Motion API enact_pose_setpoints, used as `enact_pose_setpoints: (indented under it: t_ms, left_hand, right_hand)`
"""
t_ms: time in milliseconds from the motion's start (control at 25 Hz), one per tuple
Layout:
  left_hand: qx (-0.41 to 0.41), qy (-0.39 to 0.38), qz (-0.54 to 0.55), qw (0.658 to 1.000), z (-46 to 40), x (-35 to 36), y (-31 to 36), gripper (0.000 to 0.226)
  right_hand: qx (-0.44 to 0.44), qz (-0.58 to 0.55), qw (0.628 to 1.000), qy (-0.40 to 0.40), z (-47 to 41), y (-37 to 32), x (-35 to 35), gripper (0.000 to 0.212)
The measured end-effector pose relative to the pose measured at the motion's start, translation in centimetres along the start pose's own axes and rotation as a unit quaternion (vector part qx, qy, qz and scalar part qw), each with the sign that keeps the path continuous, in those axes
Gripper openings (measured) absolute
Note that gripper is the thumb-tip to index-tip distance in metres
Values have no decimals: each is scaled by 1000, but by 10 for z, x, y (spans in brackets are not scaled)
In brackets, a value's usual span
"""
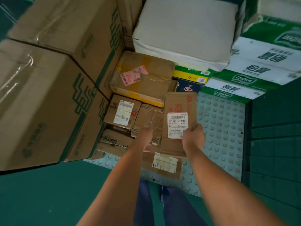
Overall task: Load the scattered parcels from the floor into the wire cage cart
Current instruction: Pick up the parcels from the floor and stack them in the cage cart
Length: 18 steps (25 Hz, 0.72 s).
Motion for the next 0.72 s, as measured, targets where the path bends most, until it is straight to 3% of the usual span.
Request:
enact_pose_setpoints:
  t_ms: [200, 480, 600, 720]
  left_hand:
    - [8, -37, -38, 999, -3, -25, 15, 52]
    - [-11, -82, -136, 987, -14, -44, 39, 50]
    - [-35, -99, -174, 979, -2, -44, 37, 49]
    - [-31, -69, -171, 982, -4, -57, 31, 43]
  right_hand:
    - [70, 4, 997, -12, 40, -14, 16, 29]
    - [150, 20, 987, -57, 59, -29, 23, 32]
    - [125, 33, 987, -94, 68, -31, 29, 34]
    - [33, 40, 992, -115, 73, -50, 31, 29]
Point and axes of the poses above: each hand's wrist, its own z-axis away from the middle knuckle, its own x-axis out of the palm, y = z × x, the point moved 6 cm from there along -z, towards the middle knuckle, and after that the axes turned 13 degrees about z, right-handed, at the moved point
